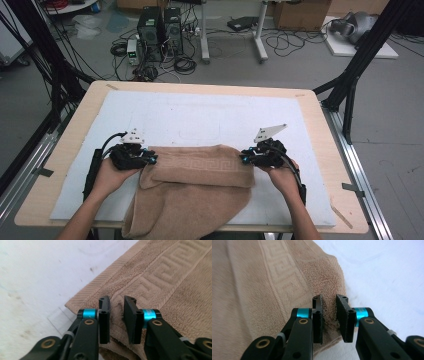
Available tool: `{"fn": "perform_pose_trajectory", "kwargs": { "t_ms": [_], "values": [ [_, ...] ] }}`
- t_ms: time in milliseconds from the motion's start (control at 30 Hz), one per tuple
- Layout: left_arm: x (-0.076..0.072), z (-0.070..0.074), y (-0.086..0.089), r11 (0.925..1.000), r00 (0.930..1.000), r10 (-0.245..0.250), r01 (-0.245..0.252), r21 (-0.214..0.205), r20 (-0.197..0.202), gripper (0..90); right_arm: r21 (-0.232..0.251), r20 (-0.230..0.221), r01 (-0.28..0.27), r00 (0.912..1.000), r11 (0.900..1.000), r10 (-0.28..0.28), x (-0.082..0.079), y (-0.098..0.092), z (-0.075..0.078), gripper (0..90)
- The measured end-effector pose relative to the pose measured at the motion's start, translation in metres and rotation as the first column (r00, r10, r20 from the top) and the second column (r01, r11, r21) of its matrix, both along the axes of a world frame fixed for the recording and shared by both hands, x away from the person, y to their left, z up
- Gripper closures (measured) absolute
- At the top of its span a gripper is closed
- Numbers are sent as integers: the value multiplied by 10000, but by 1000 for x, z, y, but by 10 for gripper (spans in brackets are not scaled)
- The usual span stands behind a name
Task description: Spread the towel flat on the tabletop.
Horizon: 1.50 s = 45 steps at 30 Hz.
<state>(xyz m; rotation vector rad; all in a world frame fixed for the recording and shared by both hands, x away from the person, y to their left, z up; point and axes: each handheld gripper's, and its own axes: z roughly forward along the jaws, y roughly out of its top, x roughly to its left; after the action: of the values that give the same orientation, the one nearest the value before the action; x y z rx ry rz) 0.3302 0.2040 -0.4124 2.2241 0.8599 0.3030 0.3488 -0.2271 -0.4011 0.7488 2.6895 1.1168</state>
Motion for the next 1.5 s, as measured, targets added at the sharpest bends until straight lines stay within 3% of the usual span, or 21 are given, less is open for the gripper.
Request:
{"fn": "perform_pose_trajectory", "kwargs": {
  "t_ms": [67,167,233,333,400,533,700,933,1100,1367,1500],
  "values": [
    [1,-3,-1,10000,9999,-14,14,33,-99,661,-182,-152,-36,9999,9998,33,2,2,-8,759],
    [2,-3,-1,10000,10000,10,-10,-52,-88,644,-256,-212,-55,9998,9997,49,2,2,-16,761],
    [3,-2,1,9998,9999,14,-16,-176,-100,654,-14,-141,23,9999,10000,-23,2,-1,-14,760],
    [5,-2,1,10000,9998,5,-7,-85,-210,740,105,-63,-12,10000,9999,12,2,-2,-11,761],
    [5,-4,-1,10000,9999,23,-23,43,-152,803,165,-85,58,9999,9998,-57,2,-2,-10,760],
    [5,-1,0,10000,10000,80,-80,-25,9,841,519,-14,235,9997,9984,-234,4,-4,-7,755],
    [6,6,8,9971,9990,390,-374,-662,233,849,635,179,254,9995,9977,-266,5,-4,-3,754],
    [4,7,7,9975,9987,384,-364,-605,324,852,740,299,272,9991,9969,-295,5,-2,1,751],
    [-1,9,6,9984,9994,85,-67,-564,328,858,849,342,340,9987,9958,-370,4,-6,5,759],
    [-3,26,9,9955,9969,217,-145,-941,757,861,916,660,197,9975,9956,-258,2,-6,17,780],
    [-6,33,8,9969,9960,38,33,-791,897,862,909,700,-133,9975,9958,69,-1,-4,26,805]
  ]
}}
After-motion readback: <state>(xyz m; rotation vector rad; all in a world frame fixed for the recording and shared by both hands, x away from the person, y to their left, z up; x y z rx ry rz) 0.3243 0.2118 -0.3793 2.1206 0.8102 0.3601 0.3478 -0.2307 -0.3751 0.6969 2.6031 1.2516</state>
